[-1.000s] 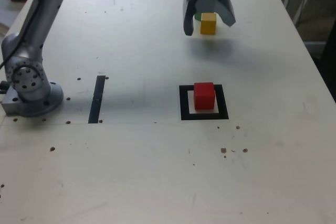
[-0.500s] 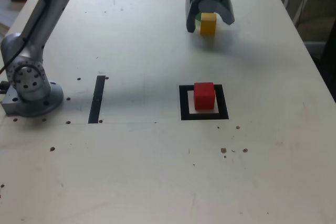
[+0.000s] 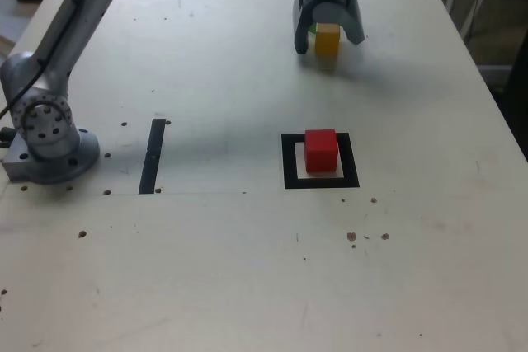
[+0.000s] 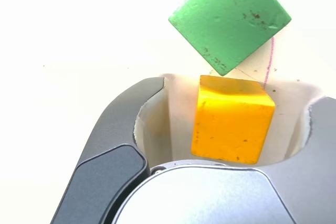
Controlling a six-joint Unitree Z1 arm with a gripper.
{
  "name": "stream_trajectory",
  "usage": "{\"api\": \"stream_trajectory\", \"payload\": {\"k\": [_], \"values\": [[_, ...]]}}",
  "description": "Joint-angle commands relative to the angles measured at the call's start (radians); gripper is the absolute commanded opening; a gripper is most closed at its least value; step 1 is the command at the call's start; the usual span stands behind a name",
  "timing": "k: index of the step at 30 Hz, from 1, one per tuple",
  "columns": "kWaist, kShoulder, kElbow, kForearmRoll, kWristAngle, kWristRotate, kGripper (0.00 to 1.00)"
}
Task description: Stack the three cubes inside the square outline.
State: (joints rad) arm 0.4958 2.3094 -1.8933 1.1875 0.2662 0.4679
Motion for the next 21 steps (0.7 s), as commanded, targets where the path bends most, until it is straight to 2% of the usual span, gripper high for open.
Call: {"api": "stream_trajectory", "payload": {"k": [1, 9, 12, 21], "values": [[0.001, 0.005, -0.006, -0.002, 0.000, 0.003, 0.79], [0.002, 0.001, -0.017, -0.013, -0.008, 0.008, 0.55], [0.003, 0.001, -0.019, -0.022, -0.011, 0.014, 0.51], [0.010, 0.002, -0.013, -0.044, -0.032, 0.039, 0.48]]}}
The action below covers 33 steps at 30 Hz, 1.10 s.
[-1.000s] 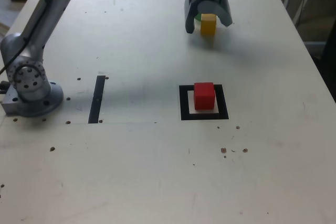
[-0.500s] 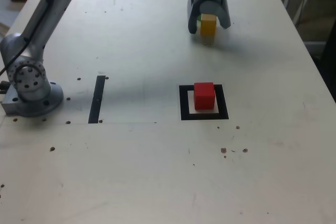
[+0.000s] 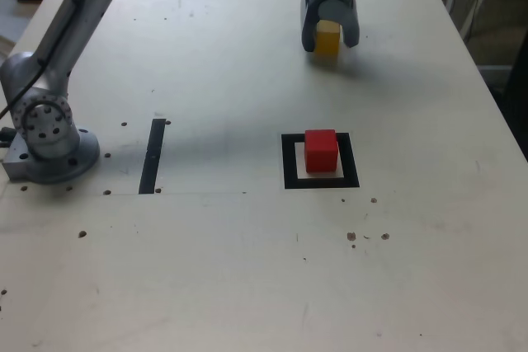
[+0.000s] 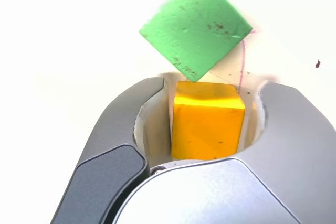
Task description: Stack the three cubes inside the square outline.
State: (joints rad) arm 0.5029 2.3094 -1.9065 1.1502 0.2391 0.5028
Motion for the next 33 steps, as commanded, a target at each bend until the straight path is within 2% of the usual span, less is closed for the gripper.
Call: {"api": "stream_trajectory", "payload": {"k": [1, 8, 11, 14, 17, 26, 30, 33], "values": [[0.003, 0.002, 0.000, -0.010, -0.008, 0.008, 0.47], [0.006, 0.000, 0.000, -0.033, -0.035, 0.032, 0.36], [0.007, -0.008, 0.001, -0.033, -0.044, 0.034, 0.27], [0.008, -0.027, 0.008, -0.034, -0.060, 0.033, 0.20], [0.003, -0.062, 0.021, -0.021, -0.073, 0.017, 0.17], [-0.093, -0.173, 0.007, 0.142, -0.083, -0.095, 0.16], [-0.176, -0.219, 0.016, 0.212, -0.106, -0.193, 0.16], [-0.257, -0.255, 0.035, 0.251, -0.106, -0.274, 0.15]]}}
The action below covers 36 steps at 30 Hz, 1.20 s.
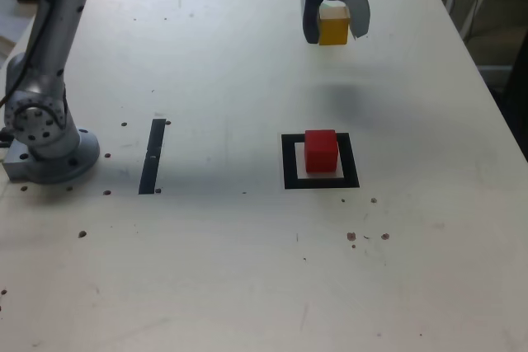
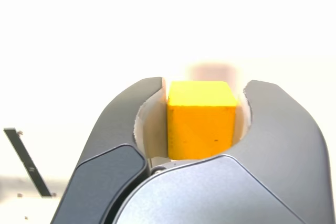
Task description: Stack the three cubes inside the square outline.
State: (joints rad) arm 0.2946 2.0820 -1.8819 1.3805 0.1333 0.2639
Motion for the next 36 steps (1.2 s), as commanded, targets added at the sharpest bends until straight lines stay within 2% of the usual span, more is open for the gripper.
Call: {"api": "stream_trajectory", "payload": {"k": [1, 6, 14, 22, 36], "values": [[-0.080, -0.040, 0.019, 0.032, 0.005, -0.063, 0.15], [-0.223, -0.101, 0.072, 0.053, 0.014, -0.198, 0.15], [-0.370, -0.141, 0.171, 0.043, -0.019, -0.347, 0.16], [-0.416, -0.140, 0.190, 0.026, -0.021, -0.403, 0.16], [-0.419, -0.100, 0.252, -0.102, -0.045, -0.417, 0.16]]}}
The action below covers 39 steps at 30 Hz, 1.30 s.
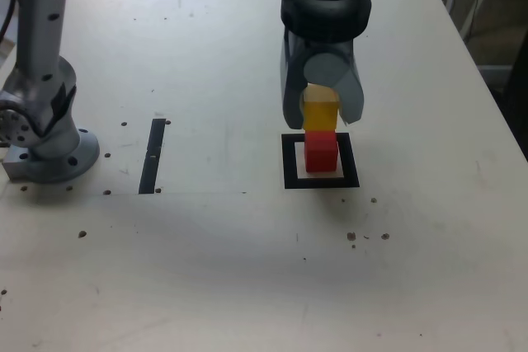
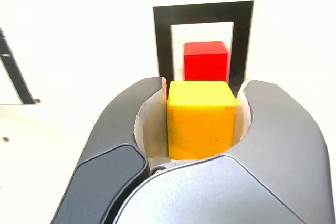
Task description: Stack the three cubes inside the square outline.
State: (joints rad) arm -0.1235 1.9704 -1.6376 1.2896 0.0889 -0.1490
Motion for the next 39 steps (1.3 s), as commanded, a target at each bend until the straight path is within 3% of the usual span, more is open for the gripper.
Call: {"api": "stream_trajectory", "payload": {"k": [1, 19, 31, 39], "values": [[-0.001, 0.014, 0.011, -0.018, 0.000, -0.007, 0.16], [0.001, 0.049, 0.036, -0.053, 0.012, -0.030, 0.19], [0.010, 0.056, 0.050, -0.073, 0.014, -0.028, 0.35], [0.018, 0.055, 0.058, -0.075, 0.020, -0.026, 0.38]]}}
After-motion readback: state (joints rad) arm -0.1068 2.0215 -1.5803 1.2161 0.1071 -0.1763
